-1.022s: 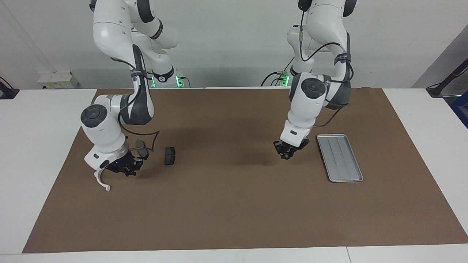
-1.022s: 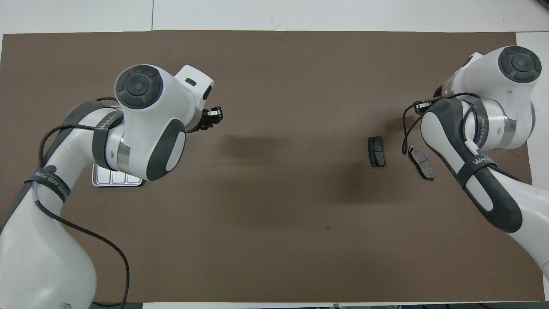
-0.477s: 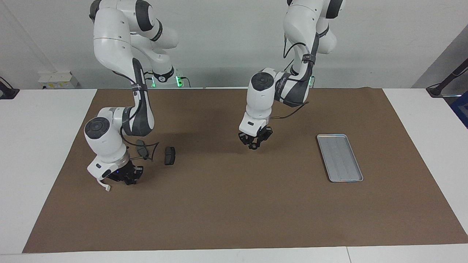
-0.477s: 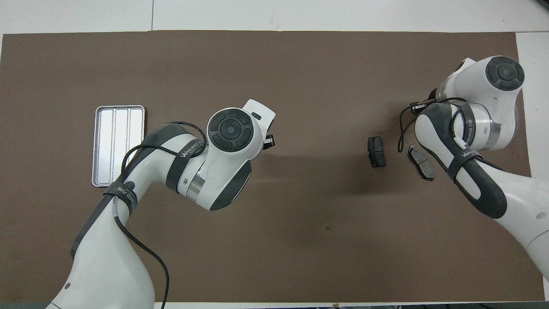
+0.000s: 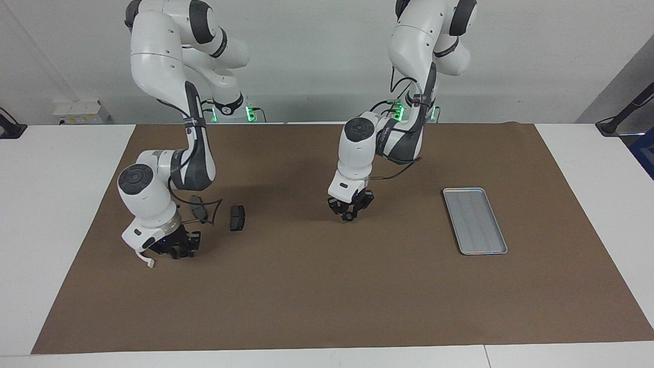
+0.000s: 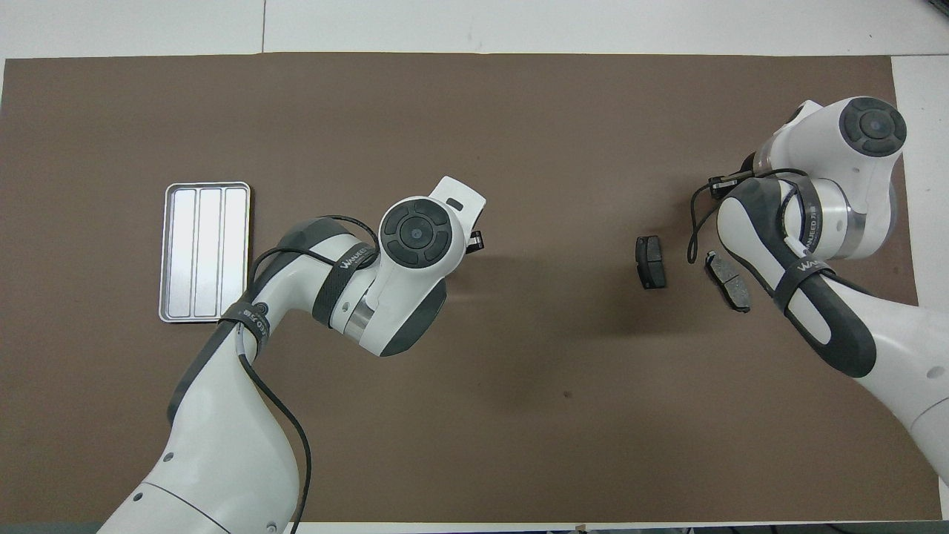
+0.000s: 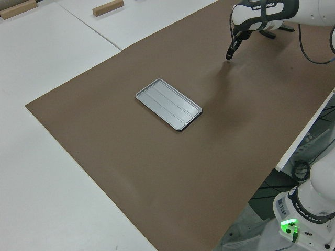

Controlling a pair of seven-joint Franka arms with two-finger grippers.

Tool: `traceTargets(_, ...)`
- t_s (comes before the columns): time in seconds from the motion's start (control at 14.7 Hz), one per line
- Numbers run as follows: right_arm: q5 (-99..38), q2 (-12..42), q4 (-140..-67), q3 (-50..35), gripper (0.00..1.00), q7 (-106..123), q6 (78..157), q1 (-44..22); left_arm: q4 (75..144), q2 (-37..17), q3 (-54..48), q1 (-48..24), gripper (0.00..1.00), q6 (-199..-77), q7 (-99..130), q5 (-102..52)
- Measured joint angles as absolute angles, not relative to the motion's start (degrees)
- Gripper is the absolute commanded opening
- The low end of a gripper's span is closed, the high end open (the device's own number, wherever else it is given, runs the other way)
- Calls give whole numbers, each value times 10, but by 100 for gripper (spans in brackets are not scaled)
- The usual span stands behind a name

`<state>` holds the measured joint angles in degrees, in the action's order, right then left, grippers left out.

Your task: Place bearing gear from tray to pile

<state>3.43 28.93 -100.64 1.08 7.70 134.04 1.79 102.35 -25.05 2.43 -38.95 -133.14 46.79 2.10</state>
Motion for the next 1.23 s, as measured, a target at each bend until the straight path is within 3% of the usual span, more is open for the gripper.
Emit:
traceTargets(0.27,34,280,-1004,8,100,77,1334,15,1035,-254,24,-391,0,-1341,470,23)
traceTargets(0.68,35,207,-999,6,100,77,1238,-3,1050,-255,24,-393,0,-1355,472,28)
traceTargets(0.75,35,194,-998,6,100,77,1221,-9,1054,-255,24,-393,17,-1359,472,28)
traceTargets(0.82,35,181,-998,5,100,76,1205,-15,1055,-254,24,-393,70,-1360,472,28)
traceTargets(0.89,35,169,-998,5,100,72,1191,-20,1055,-254,24,-393,100,-1360,472,28)
traceTargets(1.23,35,123,-998,3,100,13,1134,-49,1028,-249,34,-391,100,-1309,473,28)
